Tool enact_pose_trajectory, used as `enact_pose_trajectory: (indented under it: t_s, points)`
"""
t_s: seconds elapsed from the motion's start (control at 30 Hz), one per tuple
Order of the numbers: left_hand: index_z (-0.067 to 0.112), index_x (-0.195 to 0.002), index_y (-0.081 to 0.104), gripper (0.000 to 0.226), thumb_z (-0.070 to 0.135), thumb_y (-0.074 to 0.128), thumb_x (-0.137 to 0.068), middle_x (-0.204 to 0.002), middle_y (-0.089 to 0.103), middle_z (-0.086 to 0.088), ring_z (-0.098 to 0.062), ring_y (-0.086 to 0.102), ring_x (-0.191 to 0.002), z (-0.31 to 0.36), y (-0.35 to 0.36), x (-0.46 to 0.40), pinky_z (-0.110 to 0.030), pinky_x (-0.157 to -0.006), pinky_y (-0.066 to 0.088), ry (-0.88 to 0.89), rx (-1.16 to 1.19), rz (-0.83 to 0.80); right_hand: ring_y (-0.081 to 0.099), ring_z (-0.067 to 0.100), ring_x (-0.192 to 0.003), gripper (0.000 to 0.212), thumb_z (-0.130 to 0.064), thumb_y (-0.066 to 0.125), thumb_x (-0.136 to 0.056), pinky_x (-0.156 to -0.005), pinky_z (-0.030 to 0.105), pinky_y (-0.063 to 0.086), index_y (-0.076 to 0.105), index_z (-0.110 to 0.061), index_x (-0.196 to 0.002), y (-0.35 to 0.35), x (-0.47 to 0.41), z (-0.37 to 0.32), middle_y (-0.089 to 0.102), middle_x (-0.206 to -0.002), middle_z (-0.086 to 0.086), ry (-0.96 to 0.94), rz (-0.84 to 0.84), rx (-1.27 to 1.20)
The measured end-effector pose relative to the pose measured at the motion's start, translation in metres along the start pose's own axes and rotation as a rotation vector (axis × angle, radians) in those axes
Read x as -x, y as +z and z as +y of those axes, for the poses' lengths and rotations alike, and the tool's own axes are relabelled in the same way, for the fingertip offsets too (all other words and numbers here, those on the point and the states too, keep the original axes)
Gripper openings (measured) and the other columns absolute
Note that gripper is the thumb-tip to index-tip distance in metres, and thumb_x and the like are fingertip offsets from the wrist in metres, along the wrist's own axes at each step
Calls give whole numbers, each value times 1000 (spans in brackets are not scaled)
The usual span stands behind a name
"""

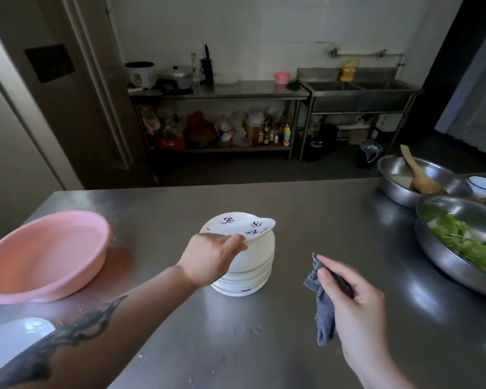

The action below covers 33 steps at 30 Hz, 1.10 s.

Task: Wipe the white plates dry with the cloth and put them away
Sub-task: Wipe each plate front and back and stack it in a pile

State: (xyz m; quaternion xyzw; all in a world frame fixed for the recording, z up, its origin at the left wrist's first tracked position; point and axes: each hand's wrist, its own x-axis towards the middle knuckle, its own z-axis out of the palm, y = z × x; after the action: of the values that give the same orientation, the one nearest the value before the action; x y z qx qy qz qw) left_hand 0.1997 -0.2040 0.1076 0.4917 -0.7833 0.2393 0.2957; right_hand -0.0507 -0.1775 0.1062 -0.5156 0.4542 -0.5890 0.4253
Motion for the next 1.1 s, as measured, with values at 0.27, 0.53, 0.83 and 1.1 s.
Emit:
enact_pose_trajectory:
  t_s: [0.27,0.53,0.83,1.1]
  points:
    - [10,-84,75,23,1,84,-65,-84,76,4,-20,70,-62,-3,34,24,-25,-48,53,41,124,-99,69,12,-95,26,-2,67,-85,-82,16,50,77,-26,-91,2,-1,8,74,-98,-4,51,-11,-26]
    - [15,-94,77,13,19,73,-82,-106,75,4,-19,71,-99,2,42,41,-32,-76,60,-165,220,-265,69,10,-93,33,-1,66,-86,-79,15,51,77,-31,-92,9,5,12,74,-99,-4,75,-52,-69]
    - [21,-124,66,31,33,57,-97,-138,56,12,-6,42,-136,9,48,46,-25,-116,24,-497,355,-421,70,9,-90,30,-1,66,-86,-74,11,49,77,-29,-91,6,14,16,75,-97,-4,118,-106,-100]
    - [21,-117,70,26,19,65,-91,-140,56,3,-15,53,-127,48,-3,88,-28,-110,34,-859,281,-154,68,11,-94,28,5,68,-82,-80,13,50,78,-20,-88,18,26,32,74,-97,-4,105,-306,-72]
